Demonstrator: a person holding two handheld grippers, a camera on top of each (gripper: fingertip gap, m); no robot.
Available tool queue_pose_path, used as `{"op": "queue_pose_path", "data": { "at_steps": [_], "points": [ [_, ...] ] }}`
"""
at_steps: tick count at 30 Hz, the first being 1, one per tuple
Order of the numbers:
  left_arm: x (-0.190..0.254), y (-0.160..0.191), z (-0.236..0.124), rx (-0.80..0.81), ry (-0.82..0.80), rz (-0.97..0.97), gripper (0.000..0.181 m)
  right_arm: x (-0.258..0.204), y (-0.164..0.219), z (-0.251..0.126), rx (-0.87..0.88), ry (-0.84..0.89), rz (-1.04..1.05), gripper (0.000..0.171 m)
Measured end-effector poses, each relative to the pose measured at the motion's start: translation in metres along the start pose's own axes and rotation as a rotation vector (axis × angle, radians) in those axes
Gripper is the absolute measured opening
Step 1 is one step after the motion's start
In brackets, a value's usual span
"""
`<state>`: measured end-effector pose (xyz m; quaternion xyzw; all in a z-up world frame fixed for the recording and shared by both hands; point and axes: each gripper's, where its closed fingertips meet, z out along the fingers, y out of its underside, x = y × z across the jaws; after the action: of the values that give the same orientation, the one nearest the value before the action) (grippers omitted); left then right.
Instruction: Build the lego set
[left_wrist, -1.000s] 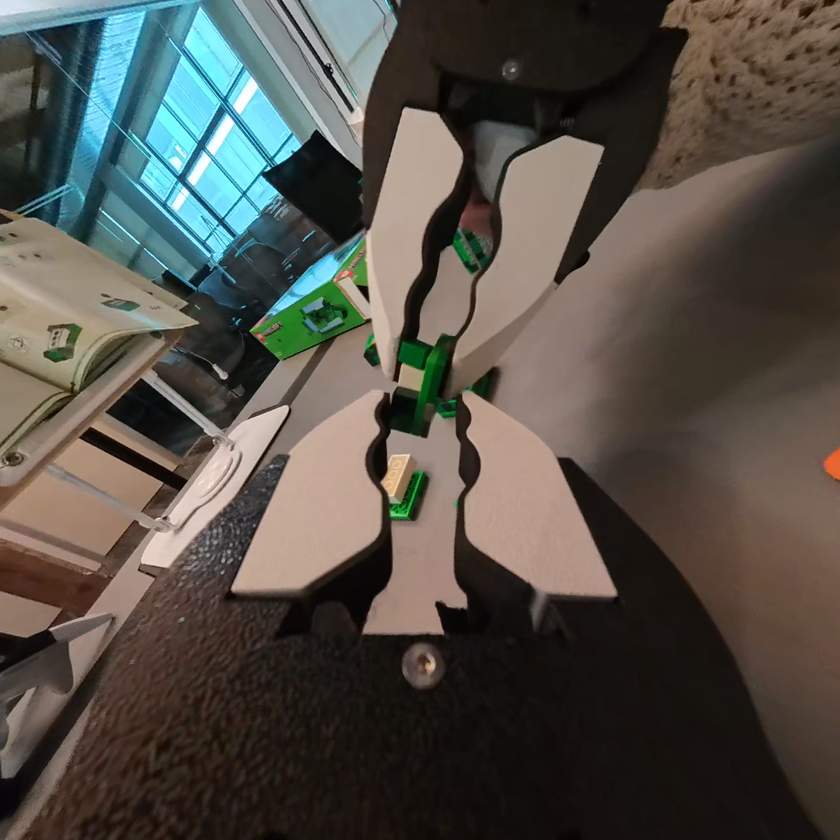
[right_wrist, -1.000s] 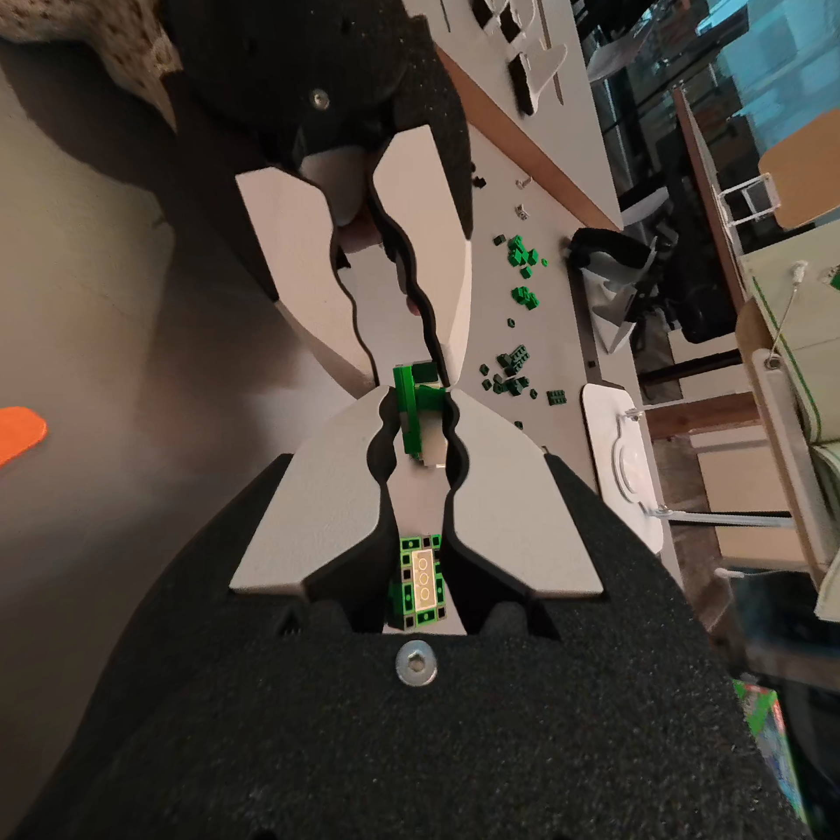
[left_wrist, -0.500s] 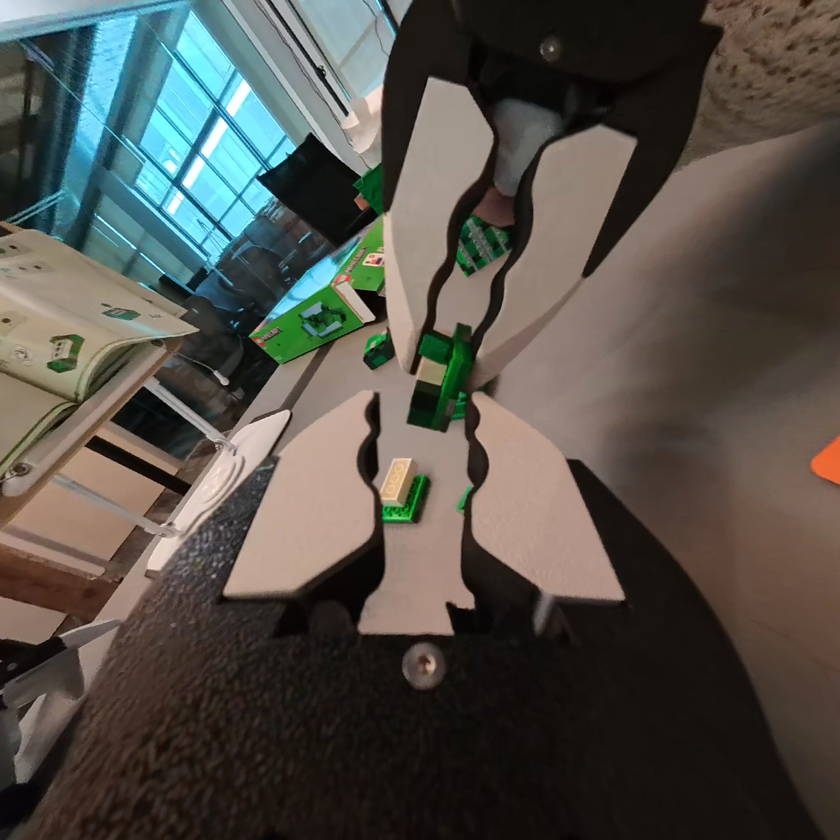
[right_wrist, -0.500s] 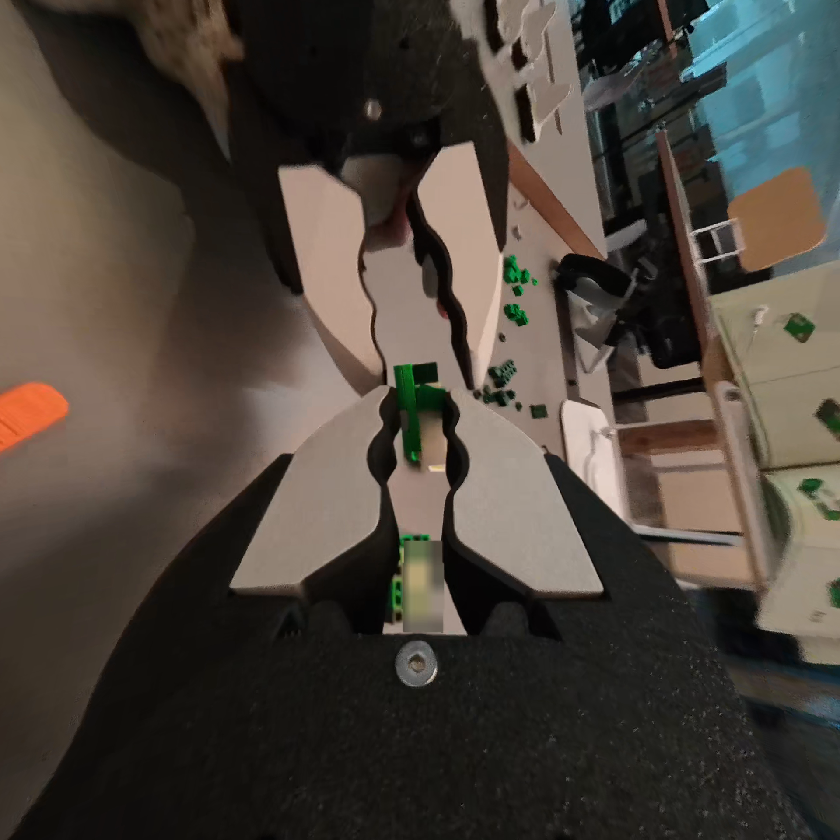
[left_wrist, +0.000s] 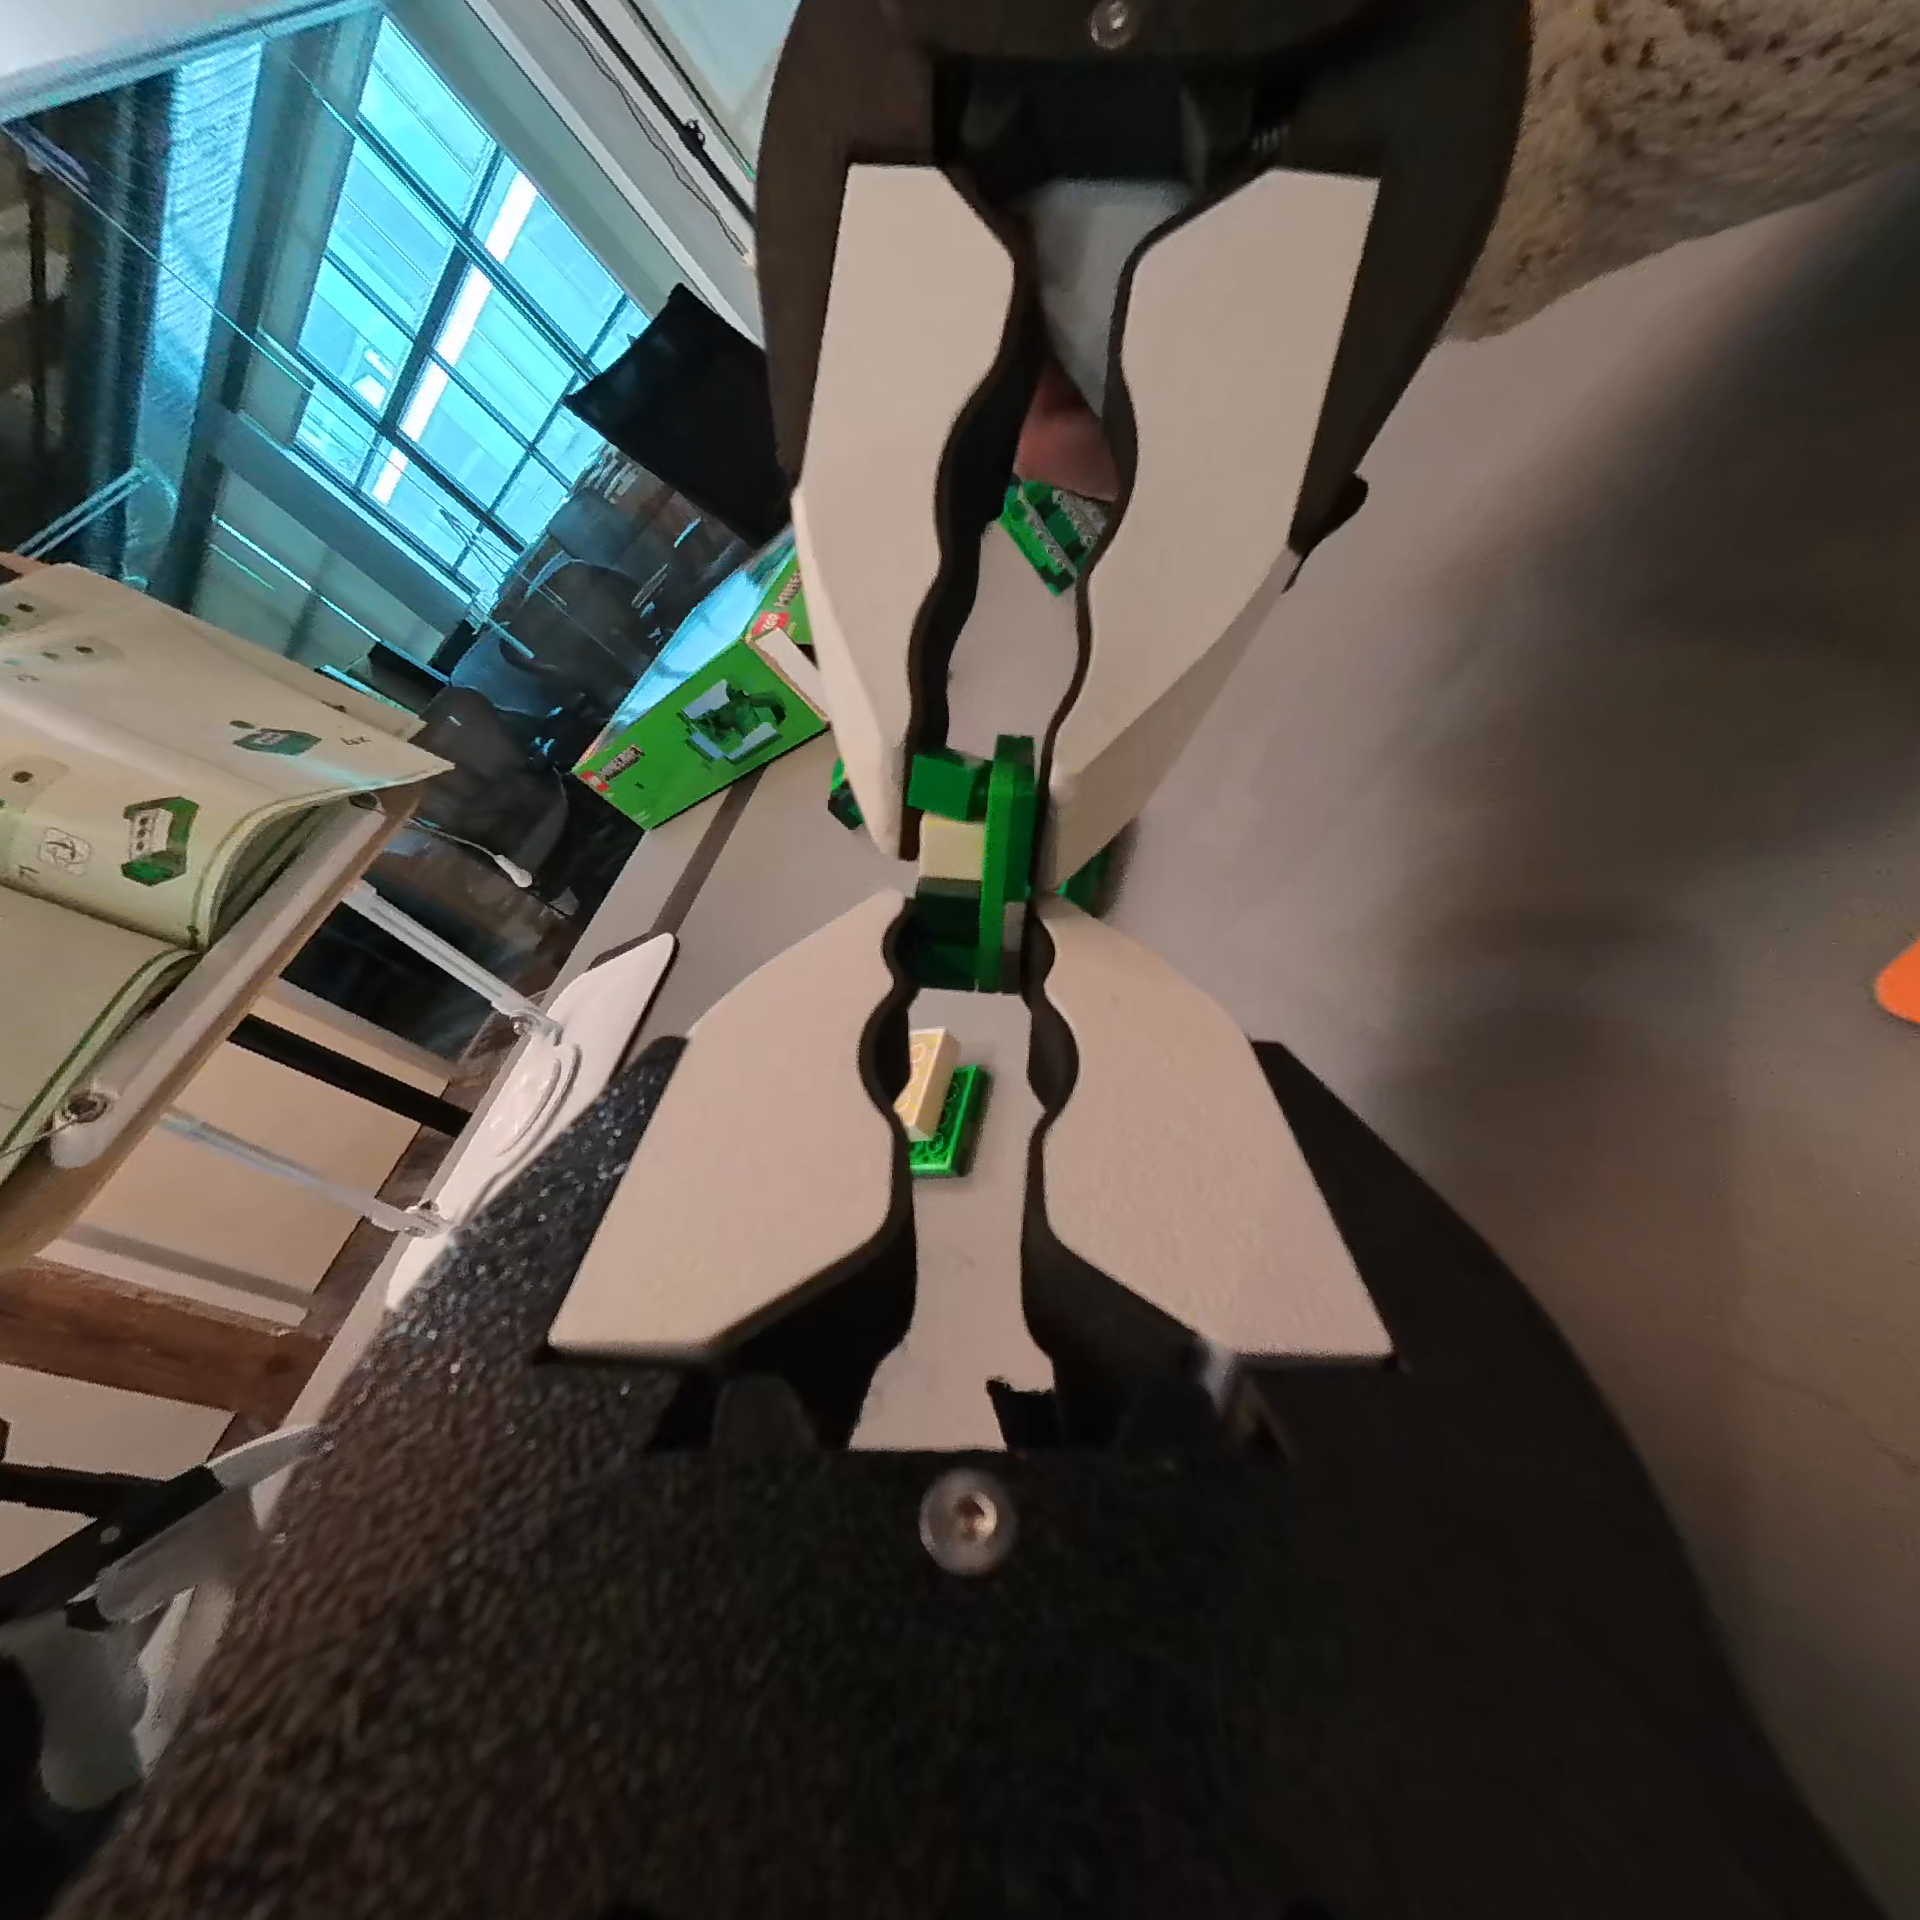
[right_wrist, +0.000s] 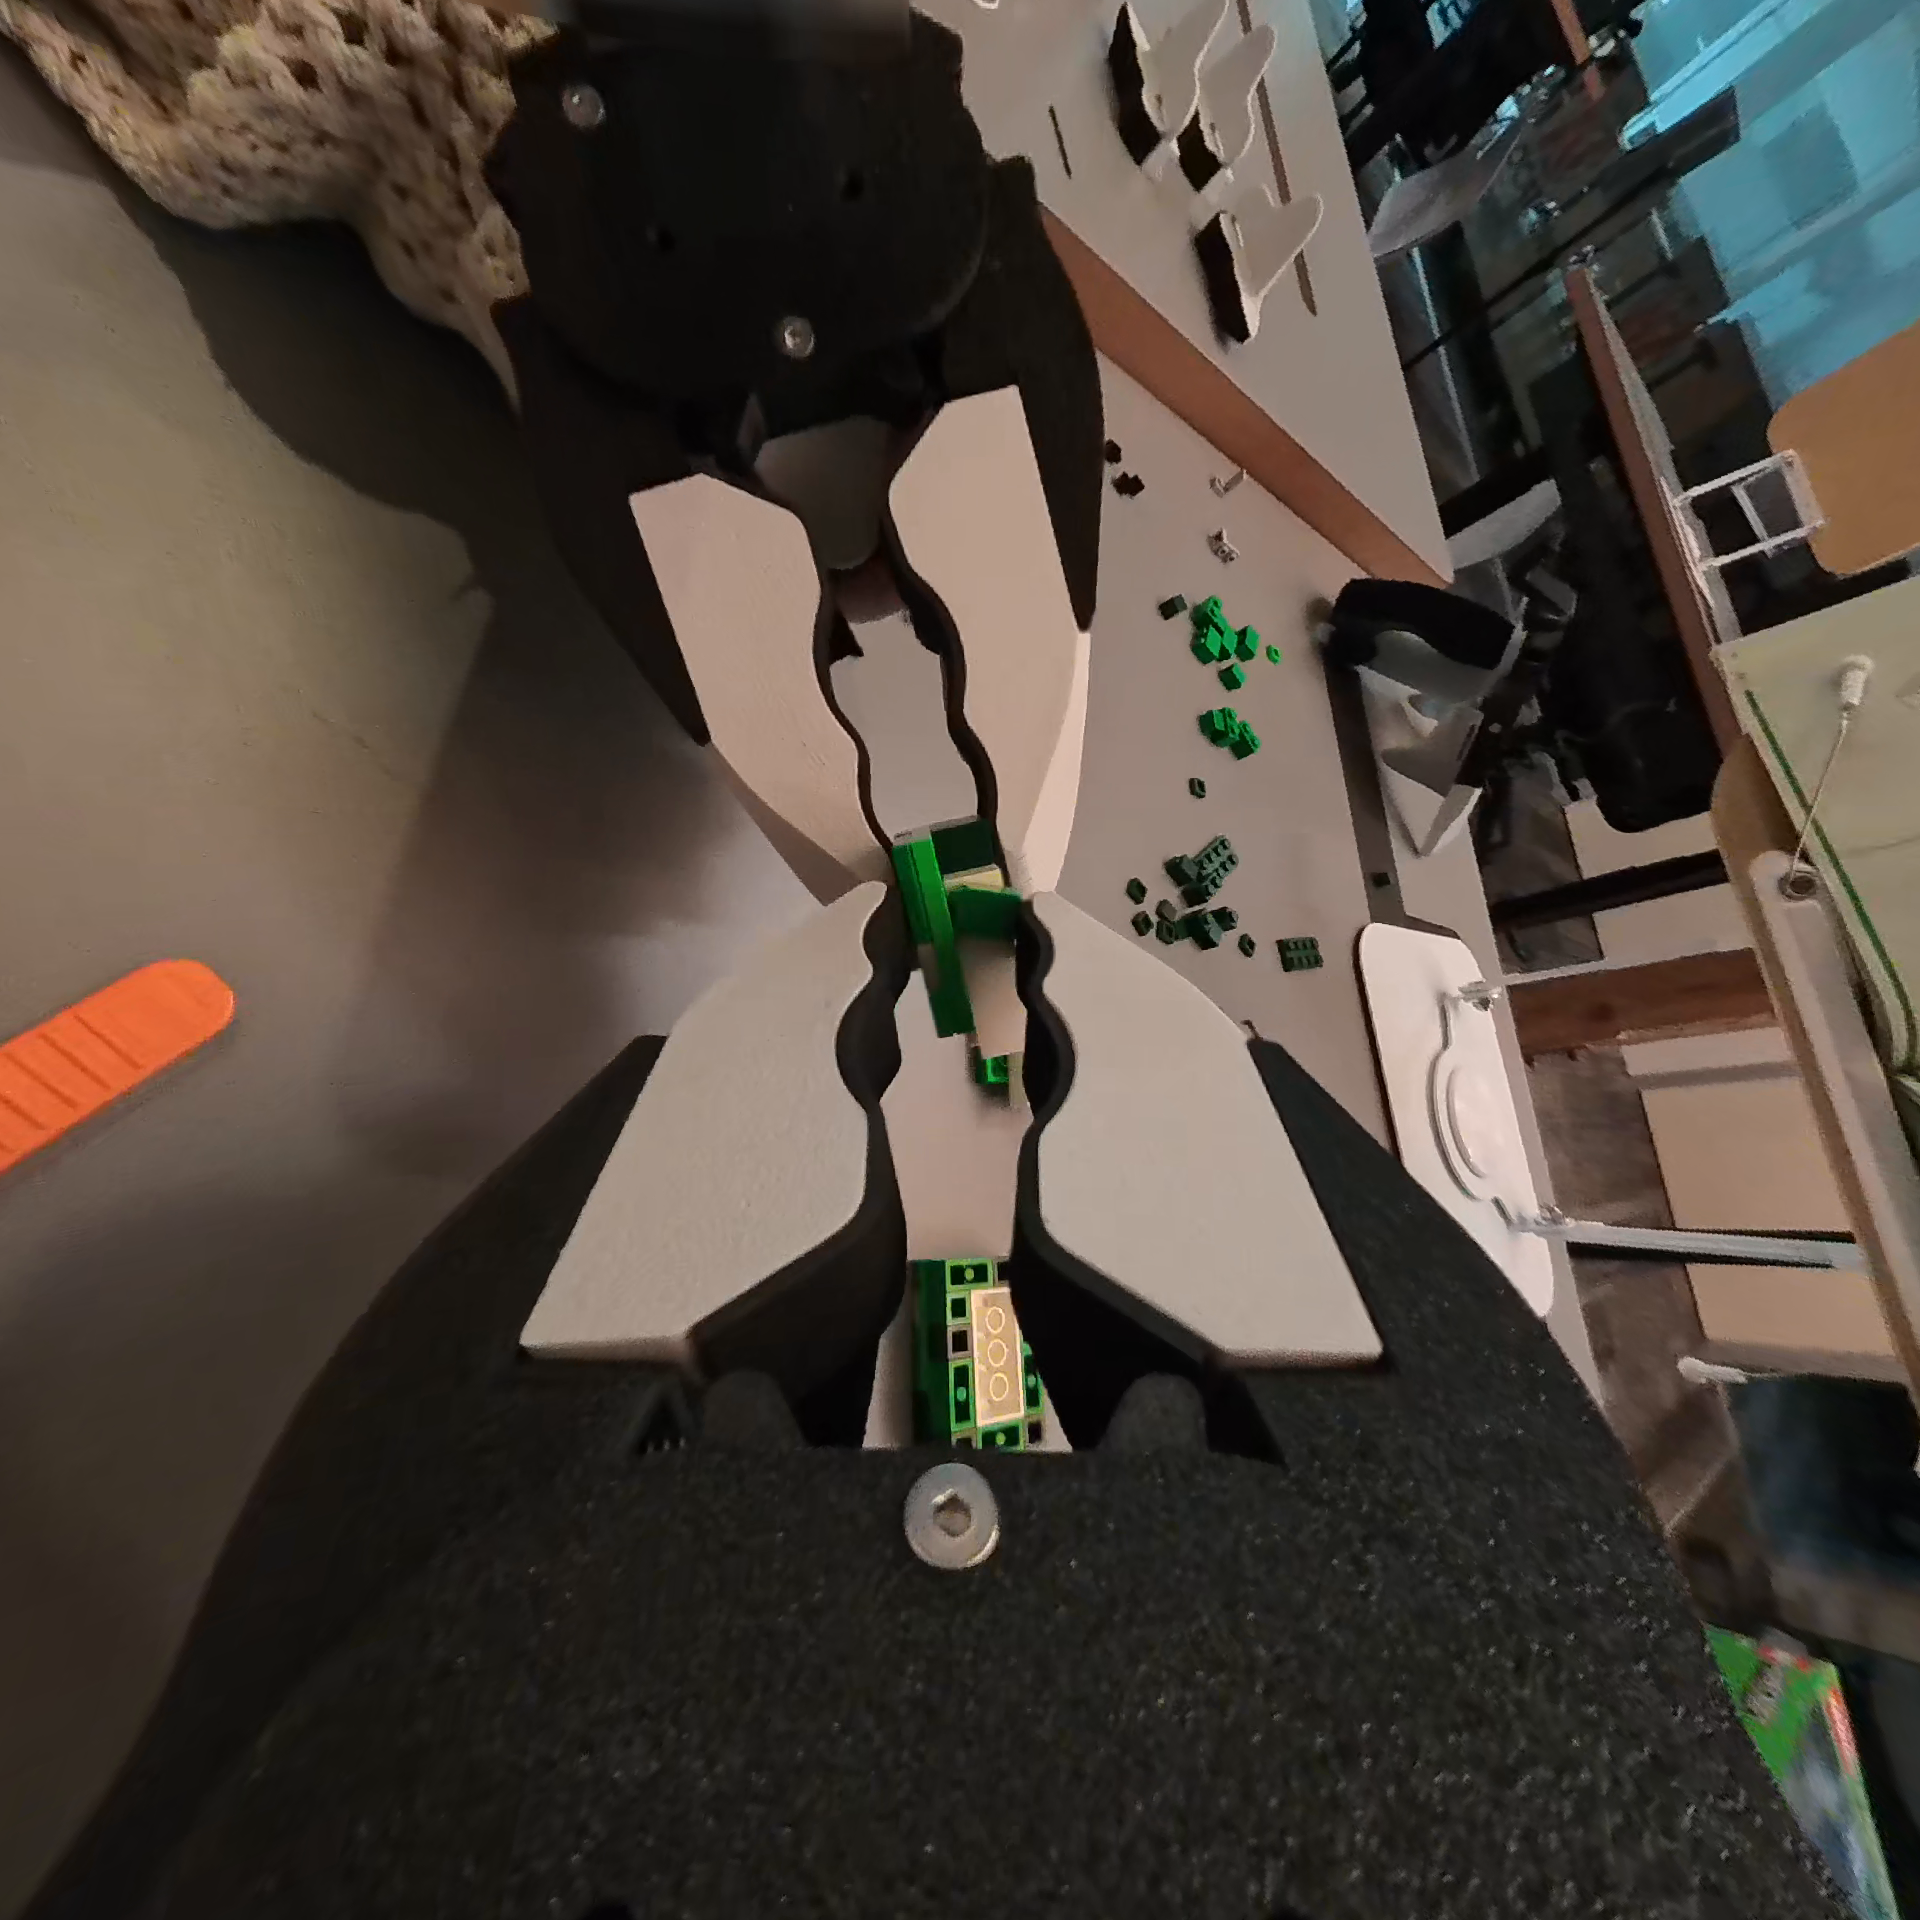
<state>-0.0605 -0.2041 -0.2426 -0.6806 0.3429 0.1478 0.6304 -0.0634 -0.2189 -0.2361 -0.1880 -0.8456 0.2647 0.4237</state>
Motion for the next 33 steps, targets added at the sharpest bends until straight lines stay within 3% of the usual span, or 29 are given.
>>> {"op": "queue_pose_path", "data": {
  "at_steps": [22, 33],
  "points": [
    [0.015, 0.001, 0.001, -0.010, 0.105, 0.001, 0.017, -0.012, 0.002, -0.002, -0.153, -0.044, -0.322, 0.020],
    [0.016, 0.002, 0.001, -0.010, 0.101, 0.021, 0.017, -0.012, 0.005, -0.003, -0.213, -0.061, -0.294, 0.020]
  ]
}}
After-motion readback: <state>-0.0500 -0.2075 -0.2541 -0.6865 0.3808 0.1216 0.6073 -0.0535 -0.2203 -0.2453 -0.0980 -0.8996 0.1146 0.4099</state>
